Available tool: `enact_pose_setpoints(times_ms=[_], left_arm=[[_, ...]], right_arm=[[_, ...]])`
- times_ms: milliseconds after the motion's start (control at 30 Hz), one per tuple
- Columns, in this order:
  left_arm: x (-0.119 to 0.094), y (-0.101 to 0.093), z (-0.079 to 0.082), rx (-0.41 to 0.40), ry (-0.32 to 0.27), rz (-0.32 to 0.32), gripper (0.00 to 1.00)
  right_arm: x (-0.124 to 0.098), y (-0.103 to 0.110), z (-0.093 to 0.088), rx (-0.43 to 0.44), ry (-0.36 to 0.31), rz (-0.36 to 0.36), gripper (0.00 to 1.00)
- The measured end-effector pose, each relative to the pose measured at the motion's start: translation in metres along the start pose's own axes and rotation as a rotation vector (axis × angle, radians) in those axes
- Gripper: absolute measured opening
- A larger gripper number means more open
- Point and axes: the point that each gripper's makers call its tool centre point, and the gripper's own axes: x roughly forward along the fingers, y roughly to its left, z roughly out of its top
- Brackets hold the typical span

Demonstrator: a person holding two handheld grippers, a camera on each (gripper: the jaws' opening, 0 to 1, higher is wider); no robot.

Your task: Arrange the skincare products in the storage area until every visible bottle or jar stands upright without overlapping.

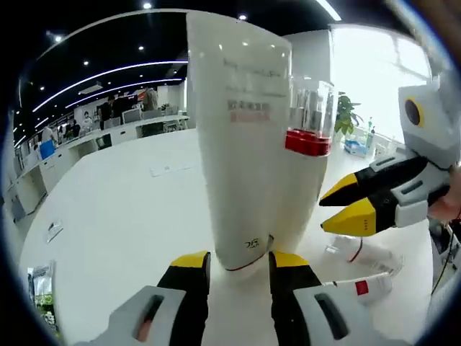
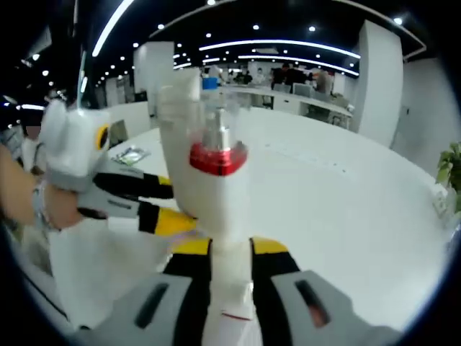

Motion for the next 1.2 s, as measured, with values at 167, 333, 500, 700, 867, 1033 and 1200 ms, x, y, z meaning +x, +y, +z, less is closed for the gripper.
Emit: enact_pose_setpoints(times_ms=[167,333,500,700,867,1033,1200], left_arm=[[-0.026,0.015,0.000,-0.069,-0.031,-0.003,0.32],[-0.053,0.009,-0.014,-0.022,0.009,-0.123,0.31],[-0.072,-0.004,-0.031,0.001,0.051,-0.222,0.30],[-0.090,-0.025,-0.053,-0.027,0.095,-0.336,0.29],[-0.098,-0.029,-0.065,-0.070,0.107,-0.358,0.28],[-0.102,-0.033,-0.075,-0.076,0.128,-0.389,0.27],[-0.106,-0.040,-0.085,-0.036,0.136,-0.436,0.26]], right_arm=[[-0.018,0.021,-0.014,-0.061,0.010,0.064,0.21],[-0.024,0.052,-0.043,-0.141,0.074,0.137,0.21],[-0.022,0.067,-0.048,-0.162,0.115,0.189,0.22],[-0.010,0.068,-0.056,-0.191,0.190,0.191,0.18],[-0.010,0.072,-0.060,-0.235,0.203,0.212,0.17],[-0.015,0.087,-0.063,-0.292,0.221,0.330,0.17],[-0.026,0.111,-0.070,-0.395,0.239,0.498,0.17]])
